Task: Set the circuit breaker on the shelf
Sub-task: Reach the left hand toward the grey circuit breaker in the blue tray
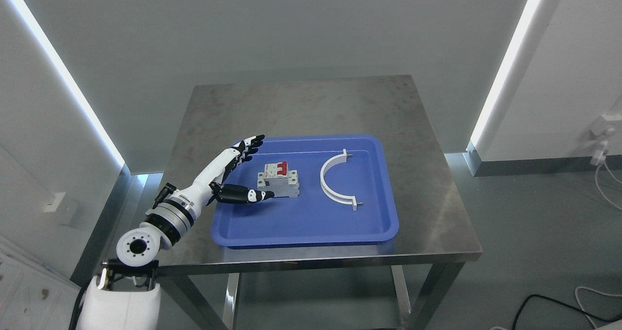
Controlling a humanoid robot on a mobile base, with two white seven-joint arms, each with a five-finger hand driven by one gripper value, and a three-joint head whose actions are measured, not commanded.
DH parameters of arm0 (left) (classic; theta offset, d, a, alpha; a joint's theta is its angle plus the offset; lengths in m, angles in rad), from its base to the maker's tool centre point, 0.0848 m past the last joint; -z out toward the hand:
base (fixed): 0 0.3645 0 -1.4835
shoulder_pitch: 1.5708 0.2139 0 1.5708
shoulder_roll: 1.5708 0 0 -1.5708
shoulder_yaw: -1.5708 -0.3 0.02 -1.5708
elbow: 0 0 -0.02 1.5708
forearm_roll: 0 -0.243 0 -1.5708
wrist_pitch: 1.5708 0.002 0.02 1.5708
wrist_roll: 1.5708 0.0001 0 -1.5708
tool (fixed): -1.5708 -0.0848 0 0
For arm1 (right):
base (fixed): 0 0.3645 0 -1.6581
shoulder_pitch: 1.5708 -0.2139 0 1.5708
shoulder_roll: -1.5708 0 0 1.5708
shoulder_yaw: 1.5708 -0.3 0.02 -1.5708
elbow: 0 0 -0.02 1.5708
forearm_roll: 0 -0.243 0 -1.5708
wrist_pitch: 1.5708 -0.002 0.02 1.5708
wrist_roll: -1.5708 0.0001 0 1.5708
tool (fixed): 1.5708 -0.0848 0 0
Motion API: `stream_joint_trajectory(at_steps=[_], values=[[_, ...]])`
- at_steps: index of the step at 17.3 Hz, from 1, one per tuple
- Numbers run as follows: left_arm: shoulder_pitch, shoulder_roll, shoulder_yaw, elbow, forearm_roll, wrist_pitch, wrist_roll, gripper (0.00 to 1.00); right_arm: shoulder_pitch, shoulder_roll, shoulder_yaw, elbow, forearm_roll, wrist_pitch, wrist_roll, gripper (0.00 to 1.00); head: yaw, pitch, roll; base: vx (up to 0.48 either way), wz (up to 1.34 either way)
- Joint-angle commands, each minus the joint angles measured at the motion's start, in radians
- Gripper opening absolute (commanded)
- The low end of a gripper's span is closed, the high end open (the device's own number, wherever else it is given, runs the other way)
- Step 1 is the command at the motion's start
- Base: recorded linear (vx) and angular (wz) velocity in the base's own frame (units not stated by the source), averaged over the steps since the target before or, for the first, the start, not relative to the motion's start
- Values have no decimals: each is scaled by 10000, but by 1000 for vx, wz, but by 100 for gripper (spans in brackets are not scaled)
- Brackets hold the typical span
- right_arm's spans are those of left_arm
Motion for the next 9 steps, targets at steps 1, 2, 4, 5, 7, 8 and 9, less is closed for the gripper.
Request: stream_joint_trajectory(at_steps=[1, 2, 4, 5, 7, 8, 9], values=[[191, 144, -510, 96, -866, 24, -174, 82, 0, -175, 199, -1, 0, 1825, -7, 100, 0, 0, 0, 0, 0], [222, 159, -495, 111, -912, 24, -190, 78, 0, -175, 199, -1, 0, 1825, -7, 100, 0, 0, 0, 0, 0], [222, 159, -403, 202, -1126, 24, -175, 73, 0, -175, 199, -1, 0, 1825, -7, 100, 0, 0, 0, 0, 0], [176, 144, -372, 325, -1203, -6, -145, 72, 0, -175, 199, -1, 0, 1825, -7, 100, 0, 0, 0, 0, 0], [69, 22, -341, 509, -1402, -37, -98, 67, 0, -175, 199, -1, 0, 1825, -7, 100, 0, 0, 0, 0, 0], [-7, -55, -311, 616, -1464, -83, -98, 64, 0, -175, 199, -1, 0, 1825, -7, 100, 0, 0, 0, 0, 0], [-114, -116, -265, 693, -1495, -99, -98, 61, 0, -175, 199, -1, 0, 1825, -7, 100, 0, 0, 0, 0, 0]])
